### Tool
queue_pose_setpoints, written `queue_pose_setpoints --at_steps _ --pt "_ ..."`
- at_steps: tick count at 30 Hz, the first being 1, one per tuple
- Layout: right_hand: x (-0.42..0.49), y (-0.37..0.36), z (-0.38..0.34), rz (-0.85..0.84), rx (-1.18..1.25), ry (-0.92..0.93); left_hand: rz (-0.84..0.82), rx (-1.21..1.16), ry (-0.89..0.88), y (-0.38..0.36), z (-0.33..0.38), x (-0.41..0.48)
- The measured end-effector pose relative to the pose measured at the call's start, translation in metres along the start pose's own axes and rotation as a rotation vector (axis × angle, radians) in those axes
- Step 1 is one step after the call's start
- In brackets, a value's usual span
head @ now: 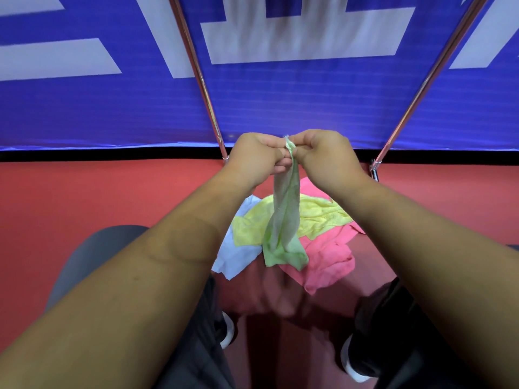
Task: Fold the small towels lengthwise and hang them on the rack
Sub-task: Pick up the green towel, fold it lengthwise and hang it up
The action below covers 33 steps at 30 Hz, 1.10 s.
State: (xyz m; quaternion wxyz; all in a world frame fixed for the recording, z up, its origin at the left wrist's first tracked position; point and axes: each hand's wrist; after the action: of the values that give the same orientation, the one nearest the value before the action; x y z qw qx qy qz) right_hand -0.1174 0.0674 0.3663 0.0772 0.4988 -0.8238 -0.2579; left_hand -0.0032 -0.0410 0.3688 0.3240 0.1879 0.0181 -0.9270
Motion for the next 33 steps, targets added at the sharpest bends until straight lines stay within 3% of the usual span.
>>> queue_pose_setpoints --at_steps 6,13,18,25,29,33 --pt "-0.002 0.004 0.0 -0.054 0.025 0.06 0.002 -0.165 0.024 0.002 0.003 -0.005" --pt "0.0 0.009 0.002 -0.088 0.156 0.04 -0.002 -0.168 0.007 0.003 0.007 -0.005" --pt "0.001 0.012 0.002 -0.132 0.431 -0.038 -0.049 -0.17 -0.051 0.003 0.007 -0.005" --pt "0.001 0.015 -0.005 -0.16 0.713 -0.094 0.039 -0.036 -0.153 0.001 0.009 -0.003" --pt "-0.002 0.02 -0.009 -0.184 0.696 -0.116 0.085 0.079 -0.156 0.003 0.014 -0.003" --pt "0.0 0.022 -0.007 -0.056 0.484 -0.094 0.079 0.22 -0.173 0.008 0.019 -0.005"
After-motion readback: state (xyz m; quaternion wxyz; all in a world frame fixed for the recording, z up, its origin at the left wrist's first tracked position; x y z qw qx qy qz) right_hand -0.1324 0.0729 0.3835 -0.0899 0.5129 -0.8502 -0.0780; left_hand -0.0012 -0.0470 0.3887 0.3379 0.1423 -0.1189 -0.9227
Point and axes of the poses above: each hand's wrist, its own x-axis towards the middle knuckle, its own y-axis out of the back of the hand, z = x × y, and after that the axes turned 11 degrees about -z, right-handed
